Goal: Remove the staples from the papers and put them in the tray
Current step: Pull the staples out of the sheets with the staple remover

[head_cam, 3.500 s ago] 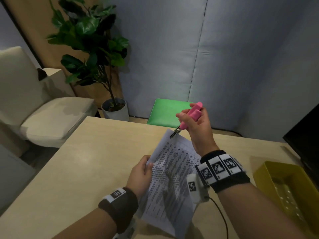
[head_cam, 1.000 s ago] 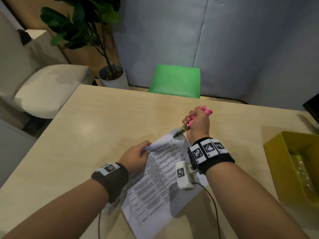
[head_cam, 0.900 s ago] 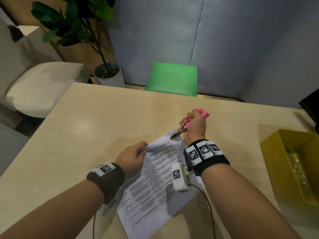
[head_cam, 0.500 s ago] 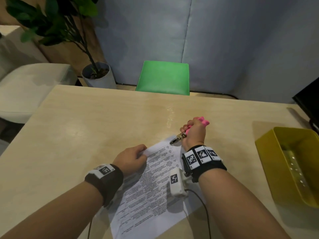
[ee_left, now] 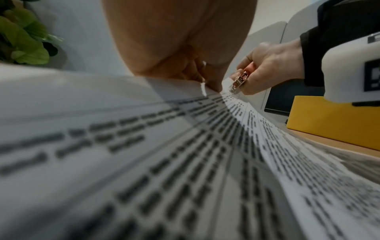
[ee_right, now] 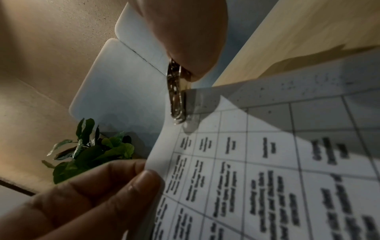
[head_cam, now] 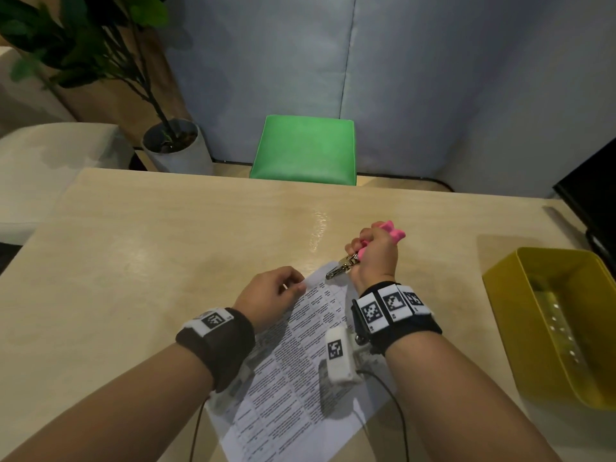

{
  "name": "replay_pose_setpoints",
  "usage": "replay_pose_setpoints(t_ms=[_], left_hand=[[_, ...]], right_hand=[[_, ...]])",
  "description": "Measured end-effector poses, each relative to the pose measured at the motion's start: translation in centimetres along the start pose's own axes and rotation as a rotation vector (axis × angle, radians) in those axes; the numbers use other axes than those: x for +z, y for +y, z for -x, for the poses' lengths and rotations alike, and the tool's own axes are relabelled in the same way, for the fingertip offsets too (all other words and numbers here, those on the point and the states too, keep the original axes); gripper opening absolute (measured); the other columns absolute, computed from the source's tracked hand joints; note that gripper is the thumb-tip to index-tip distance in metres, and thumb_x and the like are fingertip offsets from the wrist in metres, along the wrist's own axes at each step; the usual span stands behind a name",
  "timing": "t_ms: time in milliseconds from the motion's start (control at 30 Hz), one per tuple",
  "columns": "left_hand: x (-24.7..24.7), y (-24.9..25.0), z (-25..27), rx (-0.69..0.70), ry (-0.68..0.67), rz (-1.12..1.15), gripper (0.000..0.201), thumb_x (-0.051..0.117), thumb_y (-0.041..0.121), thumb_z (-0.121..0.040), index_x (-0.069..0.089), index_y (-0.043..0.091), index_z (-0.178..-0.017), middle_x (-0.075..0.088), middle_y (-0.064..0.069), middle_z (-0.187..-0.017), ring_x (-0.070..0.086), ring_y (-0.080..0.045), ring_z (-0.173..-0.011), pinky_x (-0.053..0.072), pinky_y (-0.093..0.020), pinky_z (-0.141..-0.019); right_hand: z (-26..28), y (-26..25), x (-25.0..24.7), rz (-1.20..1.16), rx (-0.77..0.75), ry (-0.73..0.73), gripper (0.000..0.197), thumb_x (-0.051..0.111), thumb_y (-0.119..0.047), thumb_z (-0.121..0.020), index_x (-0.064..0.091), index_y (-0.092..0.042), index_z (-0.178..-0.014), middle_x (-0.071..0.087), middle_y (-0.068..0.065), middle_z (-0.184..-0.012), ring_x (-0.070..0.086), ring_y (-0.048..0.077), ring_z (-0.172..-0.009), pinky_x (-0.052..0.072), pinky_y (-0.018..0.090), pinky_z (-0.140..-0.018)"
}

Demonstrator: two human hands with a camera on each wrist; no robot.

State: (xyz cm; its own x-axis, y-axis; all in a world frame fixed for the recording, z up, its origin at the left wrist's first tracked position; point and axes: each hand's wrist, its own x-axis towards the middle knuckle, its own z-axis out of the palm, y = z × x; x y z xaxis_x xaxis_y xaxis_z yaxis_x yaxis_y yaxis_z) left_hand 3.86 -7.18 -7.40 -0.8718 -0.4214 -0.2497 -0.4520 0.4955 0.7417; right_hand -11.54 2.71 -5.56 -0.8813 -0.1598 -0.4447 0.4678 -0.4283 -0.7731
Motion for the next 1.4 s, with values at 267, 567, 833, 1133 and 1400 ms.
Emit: replay_pose_setpoints(t_ms=[267,567,833,1133,1400], left_hand=[[0.2,-0.5,0.2,-0.023,-0.005,-0.003,0.007,0.057,0.031,-0.093,0.062,0.027,-0.09,0.065,0.008,-0.08,0.055,-0.005,-0.063,0.043,-0.022,-0.062],[0.4,-0.4,0.6,-0.004,0.019,-0.013,0.008,0.054,0.03,-0.095,0.06,0.026,-0.092,0.063,0.007,-0.08,0.052,-0.004,-0.062,0.04,-0.021,-0.061],[0.9,-0.2,0.9,0.038,0.04,-0.017,0.009,0.049,0.027,-0.097,0.055,0.023,-0.092,0.053,0.012,-0.073,0.044,-0.002,-0.057,0.034,-0.02,-0.057],[0.9,0.2,1.5,0.048,0.058,-0.029,0.01,0.048,0.025,-0.098,0.054,0.019,-0.091,0.054,0.006,-0.074,0.044,-0.007,-0.057,0.034,-0.023,-0.058],[0.7,0.8,1.5,0.022,0.055,-0.066,0.01,0.047,0.022,-0.098,0.052,0.019,-0.09,0.056,0.001,-0.075,0.043,-0.011,-0.057,0.033,-0.023,-0.054]], right_hand=[[-0.1,0.9,-0.3,-0.01,0.031,0.007,0.032,0.029,0.014,-0.073,0.037,-0.017,-0.069,0.031,-0.001,-0.054,0.03,0.012,-0.035,0.029,0.021,-0.039],[0.9,0.6,-0.7,-0.059,0.055,-0.03,0.024,0.033,0.01,-0.079,0.042,-0.013,-0.084,0.037,0.0,-0.057,0.035,0.012,-0.044,0.032,0.024,-0.045],[1.7,-0.2,-1.3,-0.115,0.075,-0.047,0.022,0.034,0.006,-0.082,0.044,-0.011,-0.091,0.041,0.002,-0.065,0.04,0.014,-0.049,0.034,0.026,-0.049],[2.6,-0.8,-1.8,-0.078,0.114,-0.052,0.049,0.035,0.006,-0.08,0.048,-0.005,-0.127,0.05,0.006,-0.077,0.049,0.015,-0.057,0.042,0.029,-0.052],[3.3,-1.3,-1.8,-0.073,0.102,-0.069,0.056,0.032,0.007,-0.079,0.044,-0.004,-0.133,0.049,0.007,-0.073,0.045,0.017,-0.058,0.039,0.029,-0.054]])
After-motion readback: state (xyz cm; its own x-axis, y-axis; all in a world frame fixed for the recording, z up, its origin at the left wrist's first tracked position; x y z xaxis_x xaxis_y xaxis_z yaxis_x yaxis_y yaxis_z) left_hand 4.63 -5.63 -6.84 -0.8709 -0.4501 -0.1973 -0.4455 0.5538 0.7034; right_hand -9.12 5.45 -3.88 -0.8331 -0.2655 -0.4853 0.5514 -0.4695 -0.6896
